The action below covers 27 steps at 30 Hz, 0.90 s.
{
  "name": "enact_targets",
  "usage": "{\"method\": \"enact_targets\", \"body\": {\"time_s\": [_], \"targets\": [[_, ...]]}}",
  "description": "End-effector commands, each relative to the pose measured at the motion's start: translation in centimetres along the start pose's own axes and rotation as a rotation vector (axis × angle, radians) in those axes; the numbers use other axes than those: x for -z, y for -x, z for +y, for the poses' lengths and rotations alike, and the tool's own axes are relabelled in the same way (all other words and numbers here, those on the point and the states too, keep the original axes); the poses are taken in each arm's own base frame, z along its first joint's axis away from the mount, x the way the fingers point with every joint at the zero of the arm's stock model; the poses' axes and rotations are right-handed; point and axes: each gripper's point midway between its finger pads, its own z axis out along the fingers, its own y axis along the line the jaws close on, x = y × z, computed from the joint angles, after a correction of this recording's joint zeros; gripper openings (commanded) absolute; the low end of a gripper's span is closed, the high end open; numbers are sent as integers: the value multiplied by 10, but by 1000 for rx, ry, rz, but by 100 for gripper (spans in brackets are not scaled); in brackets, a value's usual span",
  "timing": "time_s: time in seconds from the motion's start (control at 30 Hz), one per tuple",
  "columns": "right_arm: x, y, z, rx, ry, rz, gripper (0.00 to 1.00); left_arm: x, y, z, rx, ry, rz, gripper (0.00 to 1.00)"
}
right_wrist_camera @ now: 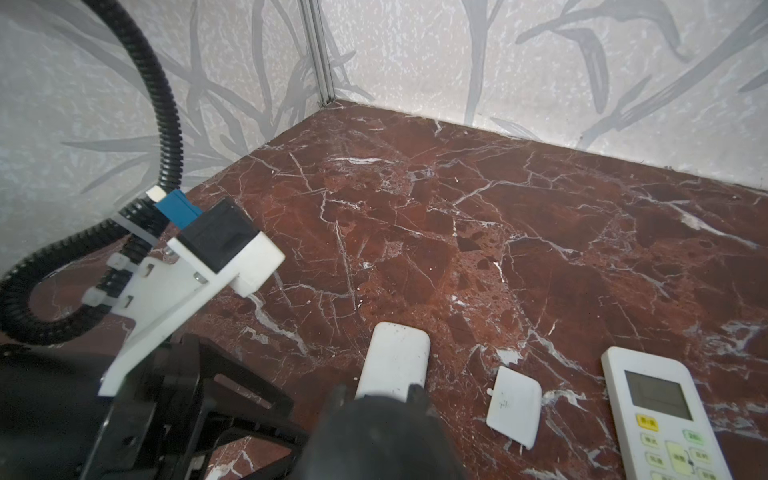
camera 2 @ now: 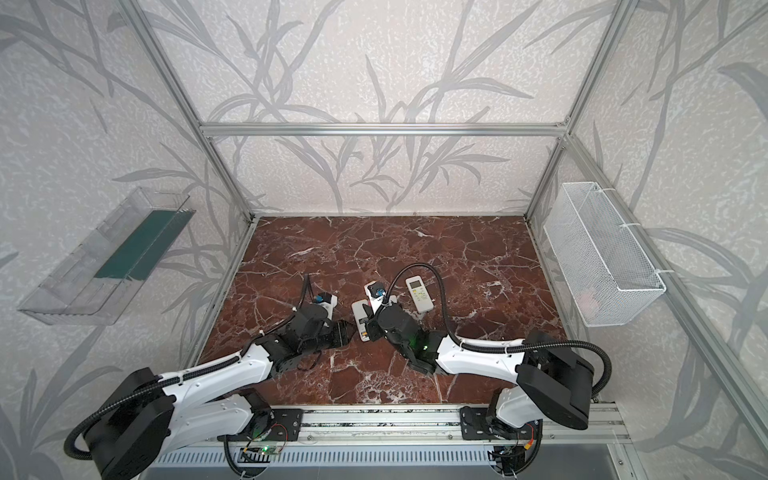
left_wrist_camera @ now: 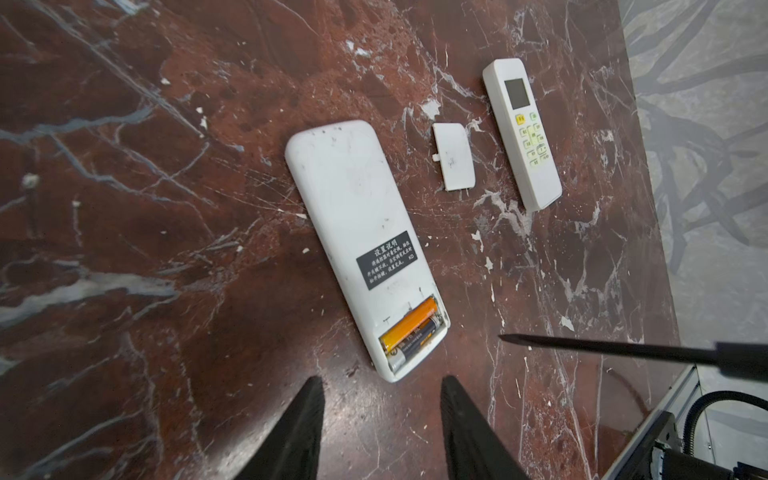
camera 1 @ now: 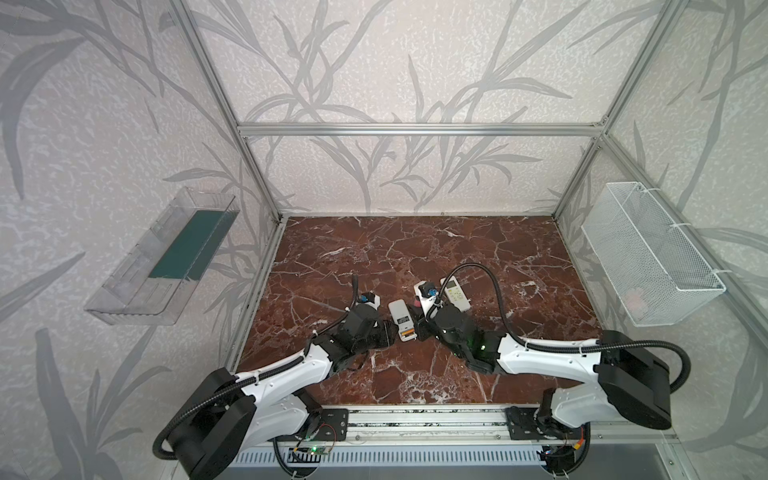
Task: Unload the batteries from the remote control
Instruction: 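Grasp the remote's battery end with the left gripper while the right brings the screwdriver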
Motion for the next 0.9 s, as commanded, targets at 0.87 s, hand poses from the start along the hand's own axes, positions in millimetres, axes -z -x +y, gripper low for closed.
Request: {"method": "enact_targets", "body": {"time_s": [0.87], "targets": [[-25,-11,0,4,-63,-1,0,-36,6,-7,85,-49,62,41]]}}
